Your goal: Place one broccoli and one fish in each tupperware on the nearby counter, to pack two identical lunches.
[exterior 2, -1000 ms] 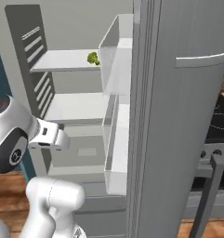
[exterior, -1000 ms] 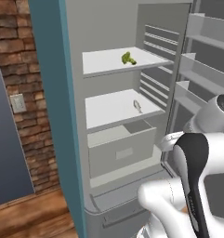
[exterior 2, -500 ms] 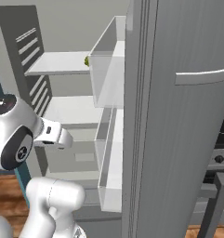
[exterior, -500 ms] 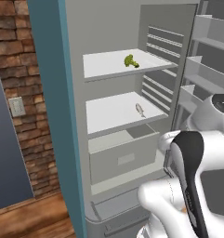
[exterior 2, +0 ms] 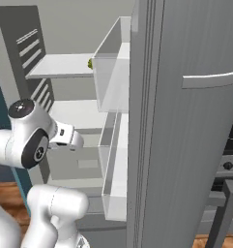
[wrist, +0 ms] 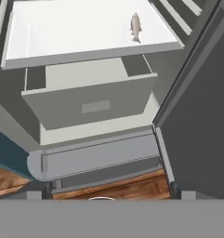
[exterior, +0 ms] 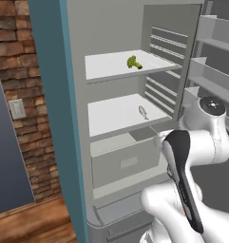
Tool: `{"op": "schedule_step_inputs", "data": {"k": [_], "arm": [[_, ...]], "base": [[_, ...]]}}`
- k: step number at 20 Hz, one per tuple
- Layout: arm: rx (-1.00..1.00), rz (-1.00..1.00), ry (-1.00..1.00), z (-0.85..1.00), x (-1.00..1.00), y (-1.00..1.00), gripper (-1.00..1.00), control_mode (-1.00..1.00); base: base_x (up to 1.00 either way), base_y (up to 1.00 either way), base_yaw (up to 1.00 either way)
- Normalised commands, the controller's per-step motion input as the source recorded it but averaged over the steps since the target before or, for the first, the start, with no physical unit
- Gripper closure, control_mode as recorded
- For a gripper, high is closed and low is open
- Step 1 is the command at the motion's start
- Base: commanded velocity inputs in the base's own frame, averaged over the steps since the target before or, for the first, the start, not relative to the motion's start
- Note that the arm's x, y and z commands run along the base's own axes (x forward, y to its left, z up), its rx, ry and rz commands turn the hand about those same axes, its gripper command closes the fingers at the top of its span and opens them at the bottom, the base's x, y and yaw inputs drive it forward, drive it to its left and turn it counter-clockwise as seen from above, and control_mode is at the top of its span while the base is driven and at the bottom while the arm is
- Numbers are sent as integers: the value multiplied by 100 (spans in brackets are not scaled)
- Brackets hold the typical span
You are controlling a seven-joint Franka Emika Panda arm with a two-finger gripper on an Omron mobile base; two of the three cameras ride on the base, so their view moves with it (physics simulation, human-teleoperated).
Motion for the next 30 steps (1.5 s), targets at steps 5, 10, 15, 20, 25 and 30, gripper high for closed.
{"op": "schedule_step_inputs", "data": {"k": [5,10,15,20,25,30], "arm": [[0,-3,0,-9,50,-11,-100,-100],[0,-2,0,-6,57,-19,-100,-100],[0,0,0,-13,59,-9,-100,-100],[0,0,0,-19,50,0,-100,-100],[0,0,0,-19,50,-1,-100,-100],[0,0,0,-14,54,-3,-100,-100]], "base": [[0,0,0],[0,0,0],[0,0,0],[0,0,0],[0,0,0],[0,0,0]]}}
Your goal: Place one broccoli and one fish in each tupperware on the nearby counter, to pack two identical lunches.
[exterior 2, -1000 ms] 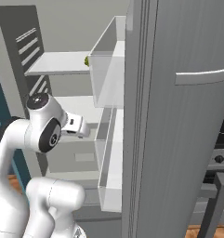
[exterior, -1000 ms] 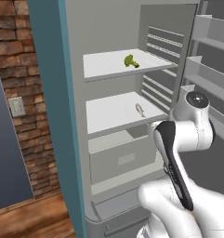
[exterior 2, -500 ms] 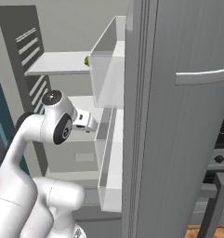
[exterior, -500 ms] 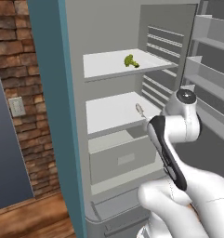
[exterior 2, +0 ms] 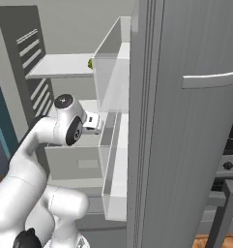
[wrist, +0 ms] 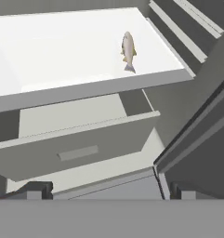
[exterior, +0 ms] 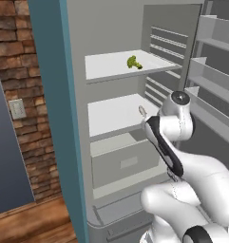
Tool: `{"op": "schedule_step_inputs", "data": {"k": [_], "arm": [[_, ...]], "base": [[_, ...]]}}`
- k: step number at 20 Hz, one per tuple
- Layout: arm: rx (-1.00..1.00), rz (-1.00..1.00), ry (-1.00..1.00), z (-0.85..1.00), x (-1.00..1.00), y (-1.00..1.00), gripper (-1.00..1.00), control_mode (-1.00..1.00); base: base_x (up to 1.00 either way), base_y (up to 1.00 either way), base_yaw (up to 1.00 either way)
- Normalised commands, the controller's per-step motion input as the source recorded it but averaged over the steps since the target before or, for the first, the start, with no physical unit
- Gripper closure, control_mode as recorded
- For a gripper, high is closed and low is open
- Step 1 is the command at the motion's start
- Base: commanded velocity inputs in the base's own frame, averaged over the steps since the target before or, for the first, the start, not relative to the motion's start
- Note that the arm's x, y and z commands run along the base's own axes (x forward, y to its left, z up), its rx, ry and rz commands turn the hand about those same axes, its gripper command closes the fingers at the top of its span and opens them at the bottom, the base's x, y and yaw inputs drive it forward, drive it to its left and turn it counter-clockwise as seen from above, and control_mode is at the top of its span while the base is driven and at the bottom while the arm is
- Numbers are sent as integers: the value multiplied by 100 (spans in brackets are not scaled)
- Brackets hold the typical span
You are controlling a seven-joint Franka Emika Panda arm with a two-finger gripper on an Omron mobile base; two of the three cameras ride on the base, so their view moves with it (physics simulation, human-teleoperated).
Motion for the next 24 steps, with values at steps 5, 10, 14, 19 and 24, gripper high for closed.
{"op": "schedule_step_inputs", "data": {"k": [5,10,14,19,24], "arm": [[0,0,0,-11,54,-8,-100,-100],[0,0,0,-7,55,-11,-100,-100],[0,0,0,-4,53,-9,-100,-100],[0,0,0,-3,50,-9,-100,-100],[0,0,1,-12,45,-1,-100,-100]], "base": [[0,0,0],[0,0,0],[0,0,0],[0,0,0],[0,0,0]]}}
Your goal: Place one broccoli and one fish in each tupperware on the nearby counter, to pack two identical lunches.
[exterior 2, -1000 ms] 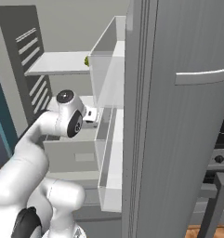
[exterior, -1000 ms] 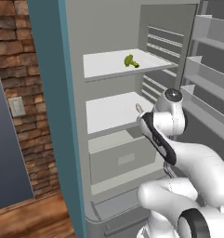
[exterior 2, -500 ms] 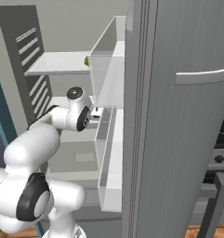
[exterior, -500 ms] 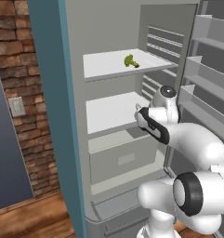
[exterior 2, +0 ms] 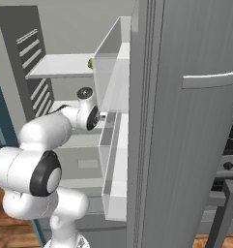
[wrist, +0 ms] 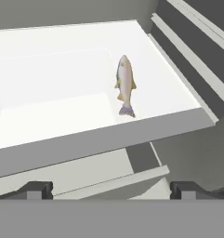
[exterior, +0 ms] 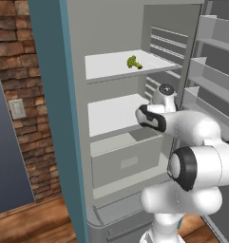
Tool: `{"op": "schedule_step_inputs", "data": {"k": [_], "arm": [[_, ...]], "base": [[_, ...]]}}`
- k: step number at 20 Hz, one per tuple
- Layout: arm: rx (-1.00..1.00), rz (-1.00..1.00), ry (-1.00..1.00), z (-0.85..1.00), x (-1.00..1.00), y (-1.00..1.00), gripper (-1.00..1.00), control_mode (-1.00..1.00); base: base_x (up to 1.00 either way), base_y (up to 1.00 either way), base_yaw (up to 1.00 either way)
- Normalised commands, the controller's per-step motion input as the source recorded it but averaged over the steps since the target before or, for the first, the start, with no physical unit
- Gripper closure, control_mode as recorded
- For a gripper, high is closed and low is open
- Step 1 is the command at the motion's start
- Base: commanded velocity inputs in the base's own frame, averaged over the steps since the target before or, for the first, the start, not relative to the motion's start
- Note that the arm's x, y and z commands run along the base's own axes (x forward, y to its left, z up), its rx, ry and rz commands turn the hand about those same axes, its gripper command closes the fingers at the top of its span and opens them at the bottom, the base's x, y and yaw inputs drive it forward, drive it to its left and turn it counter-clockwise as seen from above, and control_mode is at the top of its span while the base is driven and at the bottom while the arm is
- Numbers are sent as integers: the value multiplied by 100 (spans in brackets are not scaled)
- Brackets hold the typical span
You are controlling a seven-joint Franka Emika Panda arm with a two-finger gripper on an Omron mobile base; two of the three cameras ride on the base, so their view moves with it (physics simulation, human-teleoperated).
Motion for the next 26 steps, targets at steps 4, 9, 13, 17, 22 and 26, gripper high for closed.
{"op": "schedule_step_inputs", "data": {"k": [4,9,13,17,22,26], "arm": [[0,0,1,-16,42,-5,-100,-100],[0,0,0,-26,41,-7,-100,-100],[0,0,0,-35,45,-1,-100,-100],[0,0,0,-29,45,-8,-100,-100],[0,0,0,-14,43,-17,-100,-100],[0,0,0,-18,47,-11,-100,-100]], "base": [[0,0,0],[0,0,0],[0,0,0],[0,0,0],[0,0,0],[0,0,0]]}}
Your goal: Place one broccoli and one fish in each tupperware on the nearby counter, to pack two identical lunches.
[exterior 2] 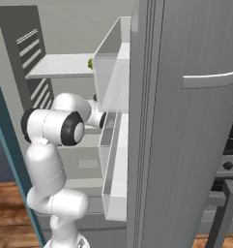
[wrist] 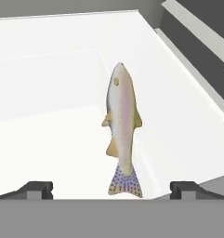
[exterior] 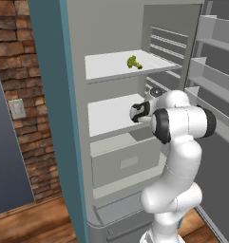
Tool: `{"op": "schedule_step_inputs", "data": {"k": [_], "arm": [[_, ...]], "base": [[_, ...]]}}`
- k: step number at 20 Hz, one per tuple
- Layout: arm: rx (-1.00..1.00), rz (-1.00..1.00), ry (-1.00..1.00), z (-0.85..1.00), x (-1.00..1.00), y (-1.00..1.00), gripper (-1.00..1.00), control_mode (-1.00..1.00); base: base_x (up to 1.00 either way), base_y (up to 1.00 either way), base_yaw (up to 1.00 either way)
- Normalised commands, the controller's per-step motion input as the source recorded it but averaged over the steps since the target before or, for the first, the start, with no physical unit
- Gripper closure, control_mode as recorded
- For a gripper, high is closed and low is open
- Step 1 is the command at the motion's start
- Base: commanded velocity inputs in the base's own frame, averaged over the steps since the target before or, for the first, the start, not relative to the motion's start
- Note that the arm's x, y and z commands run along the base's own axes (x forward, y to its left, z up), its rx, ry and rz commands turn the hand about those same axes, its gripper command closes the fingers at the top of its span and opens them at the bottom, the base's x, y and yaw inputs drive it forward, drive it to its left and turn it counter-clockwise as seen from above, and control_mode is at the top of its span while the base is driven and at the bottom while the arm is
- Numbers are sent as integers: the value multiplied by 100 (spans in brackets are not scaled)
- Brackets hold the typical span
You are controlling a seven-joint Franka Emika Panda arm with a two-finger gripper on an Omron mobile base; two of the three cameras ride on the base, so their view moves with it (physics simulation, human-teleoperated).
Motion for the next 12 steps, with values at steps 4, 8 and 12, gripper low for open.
{"op": "schedule_step_inputs", "data": {"k": [4,8,12], "arm": [[0,0,0,-17,52,-2,-100,-100],[0,0,0,-14,54,-6,-100,-100],[0,0,1,-19,49,-6,-100,-100]], "base": [[0,0,0],[0,0,0],[0,0,0]]}}
